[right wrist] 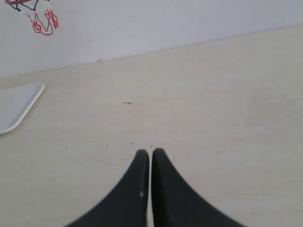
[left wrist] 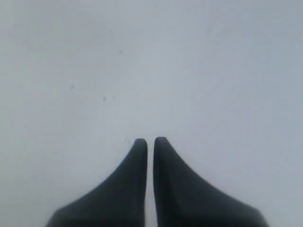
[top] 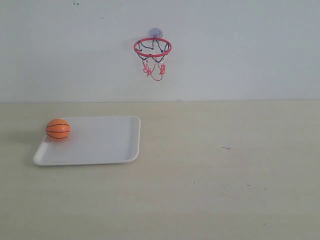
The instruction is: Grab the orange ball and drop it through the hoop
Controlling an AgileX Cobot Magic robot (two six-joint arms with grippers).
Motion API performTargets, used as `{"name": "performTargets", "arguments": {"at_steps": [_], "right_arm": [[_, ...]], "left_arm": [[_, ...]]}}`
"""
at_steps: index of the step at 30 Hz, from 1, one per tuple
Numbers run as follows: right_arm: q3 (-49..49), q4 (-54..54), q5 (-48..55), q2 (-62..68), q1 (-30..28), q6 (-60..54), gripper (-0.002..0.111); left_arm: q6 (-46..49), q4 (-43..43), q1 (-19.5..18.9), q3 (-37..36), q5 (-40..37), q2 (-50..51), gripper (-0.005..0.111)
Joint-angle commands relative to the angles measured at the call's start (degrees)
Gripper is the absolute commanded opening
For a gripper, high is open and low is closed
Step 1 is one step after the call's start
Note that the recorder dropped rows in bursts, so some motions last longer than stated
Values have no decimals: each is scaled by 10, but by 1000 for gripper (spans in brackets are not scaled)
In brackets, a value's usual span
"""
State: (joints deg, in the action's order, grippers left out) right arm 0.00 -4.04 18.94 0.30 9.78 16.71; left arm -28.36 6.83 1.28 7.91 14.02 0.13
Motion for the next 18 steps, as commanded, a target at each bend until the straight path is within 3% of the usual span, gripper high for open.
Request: {"name": "performTargets", "arguments": {"at_steps": [1, 4, 9, 11, 14, 15, 18], "right_arm": [[0, -5, -5, -3, 0, -2, 1], [0, -5, -5, -3, 0, -2, 1], [0, -5, -5, -3, 0, -2, 1], [0, -5, -5, -3, 0, -2, 1], [0, -5, -5, -3, 0, -2, 1], [0, -5, -5, -3, 0, -2, 1], [0, -5, -5, -3, 0, -2, 1]], "left_arm": [[2, 1, -2, 5, 128, -1, 4], [2, 2, -2, 5, 152, -1, 4], [0, 3, -2, 5, 297, -1, 4], [-47, -8, -2, 6, 312, -1, 4], [-160, -28, -2, 36, 190, -1, 4], [-141, -18, -2, 52, 125, -1, 4], [-78, 30, -2, 104, 25, 52, 4]]}}
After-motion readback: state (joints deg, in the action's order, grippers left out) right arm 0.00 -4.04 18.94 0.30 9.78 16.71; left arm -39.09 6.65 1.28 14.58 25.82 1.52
